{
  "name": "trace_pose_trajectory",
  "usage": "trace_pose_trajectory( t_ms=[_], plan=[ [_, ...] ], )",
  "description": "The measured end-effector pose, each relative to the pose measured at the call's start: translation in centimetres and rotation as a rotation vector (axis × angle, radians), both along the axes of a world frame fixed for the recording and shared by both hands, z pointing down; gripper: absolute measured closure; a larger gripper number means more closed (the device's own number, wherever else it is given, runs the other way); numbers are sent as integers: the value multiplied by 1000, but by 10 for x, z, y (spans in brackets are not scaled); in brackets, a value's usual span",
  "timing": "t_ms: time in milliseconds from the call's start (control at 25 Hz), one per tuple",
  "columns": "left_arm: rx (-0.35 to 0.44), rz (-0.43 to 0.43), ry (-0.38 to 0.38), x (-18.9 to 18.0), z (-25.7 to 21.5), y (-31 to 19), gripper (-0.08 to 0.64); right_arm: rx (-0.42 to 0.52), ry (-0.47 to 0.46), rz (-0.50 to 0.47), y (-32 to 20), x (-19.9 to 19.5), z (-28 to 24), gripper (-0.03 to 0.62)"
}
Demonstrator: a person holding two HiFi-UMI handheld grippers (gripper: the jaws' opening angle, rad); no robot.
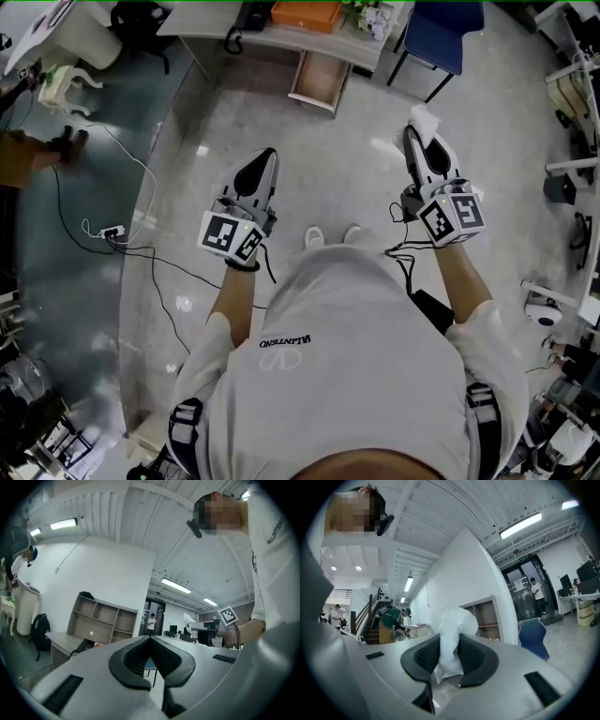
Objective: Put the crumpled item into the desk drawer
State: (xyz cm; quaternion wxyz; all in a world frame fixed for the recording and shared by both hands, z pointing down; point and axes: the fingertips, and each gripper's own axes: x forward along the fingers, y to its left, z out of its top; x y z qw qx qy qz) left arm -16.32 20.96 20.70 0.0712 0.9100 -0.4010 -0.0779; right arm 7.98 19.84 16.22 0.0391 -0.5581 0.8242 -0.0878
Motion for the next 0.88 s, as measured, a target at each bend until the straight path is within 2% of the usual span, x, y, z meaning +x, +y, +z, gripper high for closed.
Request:
trace_pose_trajectory(
  t_ms=[240, 600, 880],
  plan=[
    [-45, 8, 44, -2, 16, -20, 561, -4, 11, 20, -21, -1, -4, 503],
    [-3, 16, 30, 20, 0, -55, 561, 2, 22, -2, -61, 5, -3, 503],
    [-29, 7, 2, 38, 6, -99, 561, -26, -12, -36, -111, 16, 10, 503]
  ],
)
